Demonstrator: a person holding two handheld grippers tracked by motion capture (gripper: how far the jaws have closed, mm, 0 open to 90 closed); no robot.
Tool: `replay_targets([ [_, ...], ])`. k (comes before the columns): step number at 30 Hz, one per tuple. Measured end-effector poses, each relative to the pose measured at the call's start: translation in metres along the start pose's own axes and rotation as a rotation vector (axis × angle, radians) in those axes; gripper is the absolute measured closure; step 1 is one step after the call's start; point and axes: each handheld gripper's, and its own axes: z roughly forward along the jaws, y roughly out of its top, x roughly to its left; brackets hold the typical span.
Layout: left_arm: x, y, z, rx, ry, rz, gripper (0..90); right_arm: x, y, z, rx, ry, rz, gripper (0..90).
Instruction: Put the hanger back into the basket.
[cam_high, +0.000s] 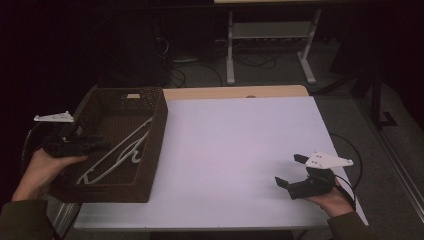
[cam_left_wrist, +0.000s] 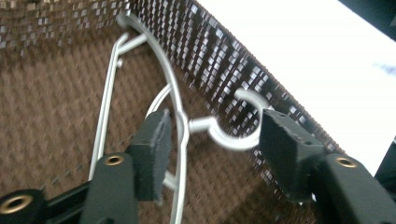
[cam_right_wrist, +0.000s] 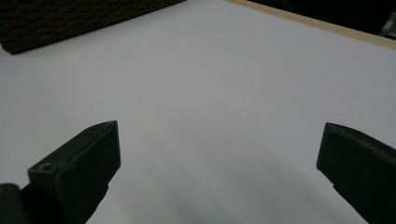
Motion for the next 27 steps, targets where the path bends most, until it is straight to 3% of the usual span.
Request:
replay_targets([
  [7, -0.023, 0.012, 0.004, -0.117, -0.013, 0.054, 27.7, -0.002, 0.011, -0.003, -0.042, -0.002, -0.002, 0.0],
  [10, -0.029, 0.015, 0.006, -0.139, -0.007, 0.056, 22.9, -0.002, 0.014, -0.003, -0.048, -0.004, 0.0, 0.0],
  [17, -0.052, 0.023, 0.019, -0.216, -0.027, 0.104, 15.2, -0.003, 0.028, -0.007, -0.091, 0.023, 0.002, 2.4],
  [20, -0.062, 0.027, 0.024, -0.244, -0.054, 0.131, 15.1, -0.003, 0.031, -0.008, -0.105, 0.027, -0.003, 2.3],
  [27, -0.085, 0.029, 0.043, -0.294, -0.115, 0.15, 12.0, -0.001, 0.048, -0.012, -0.152, 0.032, 0.006, 1.1],
])
